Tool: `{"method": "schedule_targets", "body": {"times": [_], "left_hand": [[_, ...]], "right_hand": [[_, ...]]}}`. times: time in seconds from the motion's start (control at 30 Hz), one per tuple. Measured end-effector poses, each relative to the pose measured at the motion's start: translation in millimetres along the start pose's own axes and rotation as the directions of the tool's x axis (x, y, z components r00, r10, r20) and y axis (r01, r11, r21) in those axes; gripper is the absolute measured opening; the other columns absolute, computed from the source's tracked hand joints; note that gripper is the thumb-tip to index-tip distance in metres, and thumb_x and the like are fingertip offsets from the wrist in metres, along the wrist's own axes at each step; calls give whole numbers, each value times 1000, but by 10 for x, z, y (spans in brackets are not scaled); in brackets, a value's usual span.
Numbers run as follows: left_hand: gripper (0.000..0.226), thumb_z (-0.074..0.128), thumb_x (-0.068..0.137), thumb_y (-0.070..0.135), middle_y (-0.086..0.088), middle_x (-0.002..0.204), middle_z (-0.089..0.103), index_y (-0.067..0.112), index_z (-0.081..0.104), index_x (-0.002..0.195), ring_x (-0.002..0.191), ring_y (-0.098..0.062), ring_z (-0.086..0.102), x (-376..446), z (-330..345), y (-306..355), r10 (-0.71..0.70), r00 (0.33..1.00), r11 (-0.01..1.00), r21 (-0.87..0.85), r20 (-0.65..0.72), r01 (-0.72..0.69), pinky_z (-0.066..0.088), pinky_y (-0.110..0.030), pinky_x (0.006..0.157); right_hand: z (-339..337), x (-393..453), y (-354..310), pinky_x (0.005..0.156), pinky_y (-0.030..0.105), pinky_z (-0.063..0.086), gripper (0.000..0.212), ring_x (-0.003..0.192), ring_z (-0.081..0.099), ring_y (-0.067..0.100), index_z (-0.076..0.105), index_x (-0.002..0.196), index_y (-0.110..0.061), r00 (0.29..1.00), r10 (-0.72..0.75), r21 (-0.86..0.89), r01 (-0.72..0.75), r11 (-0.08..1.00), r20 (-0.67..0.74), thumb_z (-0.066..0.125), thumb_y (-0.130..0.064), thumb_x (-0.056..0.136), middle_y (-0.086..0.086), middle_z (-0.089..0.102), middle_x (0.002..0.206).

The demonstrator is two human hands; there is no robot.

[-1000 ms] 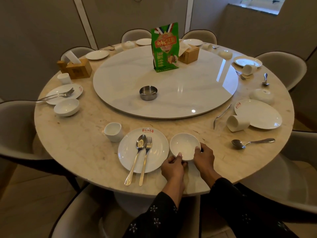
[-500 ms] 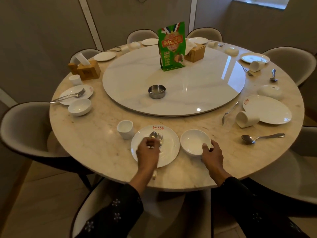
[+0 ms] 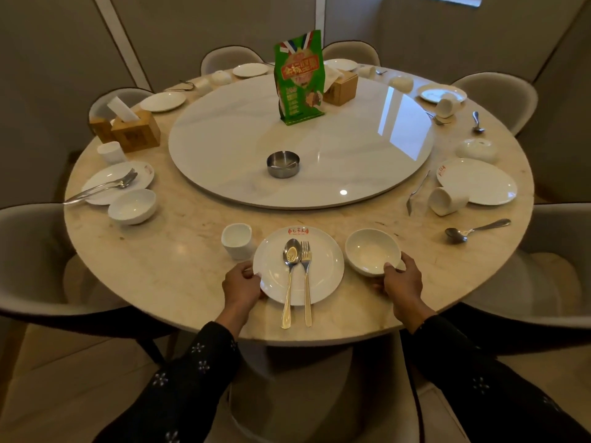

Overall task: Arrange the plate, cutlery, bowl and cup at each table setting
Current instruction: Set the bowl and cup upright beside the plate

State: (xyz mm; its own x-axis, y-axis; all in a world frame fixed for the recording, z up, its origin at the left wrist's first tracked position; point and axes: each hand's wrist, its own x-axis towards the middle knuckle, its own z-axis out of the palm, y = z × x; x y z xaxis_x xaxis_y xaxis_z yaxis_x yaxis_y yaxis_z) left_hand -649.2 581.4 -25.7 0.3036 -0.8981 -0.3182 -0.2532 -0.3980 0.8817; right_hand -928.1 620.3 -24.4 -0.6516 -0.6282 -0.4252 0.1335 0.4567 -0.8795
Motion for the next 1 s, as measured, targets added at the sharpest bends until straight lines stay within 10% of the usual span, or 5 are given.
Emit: {"method": "schedule_targets", "body": {"times": [1.0], "left_hand": [[36,64,82,2,-7,107,70,13,68,116,92,-23,65,173,40,3,67,998,997,26,11,-67,59,-46,83]], "right_hand": [[-4,-145,-17,54,31,52,50,63,65,22,42,143,-26,994,36,-17,-38,999,-107,48,-10,96,10,61,108]]}}
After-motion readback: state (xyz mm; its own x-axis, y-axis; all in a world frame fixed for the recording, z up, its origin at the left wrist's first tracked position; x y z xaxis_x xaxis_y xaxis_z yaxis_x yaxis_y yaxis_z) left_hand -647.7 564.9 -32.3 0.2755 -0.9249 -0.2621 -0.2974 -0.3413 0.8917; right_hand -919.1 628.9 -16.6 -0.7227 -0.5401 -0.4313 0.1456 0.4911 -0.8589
